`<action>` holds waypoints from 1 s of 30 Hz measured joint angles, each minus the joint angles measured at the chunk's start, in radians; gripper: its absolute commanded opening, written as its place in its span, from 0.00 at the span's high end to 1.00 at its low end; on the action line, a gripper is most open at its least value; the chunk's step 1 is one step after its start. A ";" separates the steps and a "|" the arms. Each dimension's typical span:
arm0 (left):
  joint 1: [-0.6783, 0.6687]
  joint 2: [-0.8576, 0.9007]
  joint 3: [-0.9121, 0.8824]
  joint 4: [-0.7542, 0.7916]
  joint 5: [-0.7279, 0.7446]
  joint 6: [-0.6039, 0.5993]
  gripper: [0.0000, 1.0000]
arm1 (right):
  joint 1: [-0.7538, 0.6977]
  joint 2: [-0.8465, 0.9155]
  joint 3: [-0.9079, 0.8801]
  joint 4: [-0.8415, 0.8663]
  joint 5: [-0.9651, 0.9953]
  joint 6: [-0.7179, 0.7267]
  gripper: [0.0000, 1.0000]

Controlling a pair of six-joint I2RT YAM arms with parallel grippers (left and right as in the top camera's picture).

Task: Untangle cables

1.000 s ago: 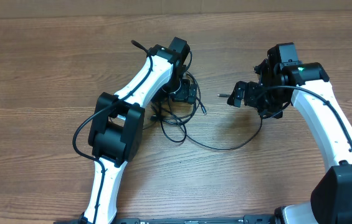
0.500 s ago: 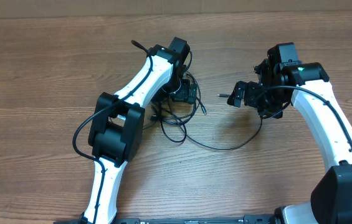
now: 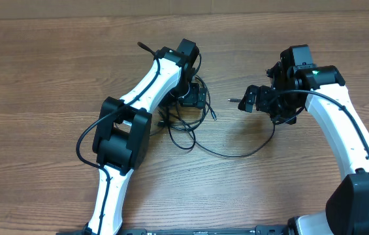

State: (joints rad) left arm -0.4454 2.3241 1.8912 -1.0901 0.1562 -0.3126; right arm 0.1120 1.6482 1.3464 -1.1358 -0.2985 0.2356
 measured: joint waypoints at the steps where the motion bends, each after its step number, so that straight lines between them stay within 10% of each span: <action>1: 0.000 0.000 0.000 0.000 0.000 0.000 0.01 | 0.000 0.000 0.000 -0.001 0.000 0.000 0.00; 14: 0.000 0.000 0.000 0.021 0.001 0.000 0.00 | 0.000 0.000 0.000 -0.001 0.000 0.000 0.00; 18: 0.000 0.000 0.000 0.013 0.008 0.002 0.27 | 0.000 0.000 0.000 -0.001 0.000 0.000 0.00; 30: 0.007 -0.051 0.000 0.006 0.010 0.005 0.22 | 0.000 0.000 0.000 0.000 0.000 0.000 0.00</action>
State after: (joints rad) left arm -0.4385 2.2730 1.8912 -1.0840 0.1665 -0.3073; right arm 0.1120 1.6482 1.3464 -1.1362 -0.2989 0.2359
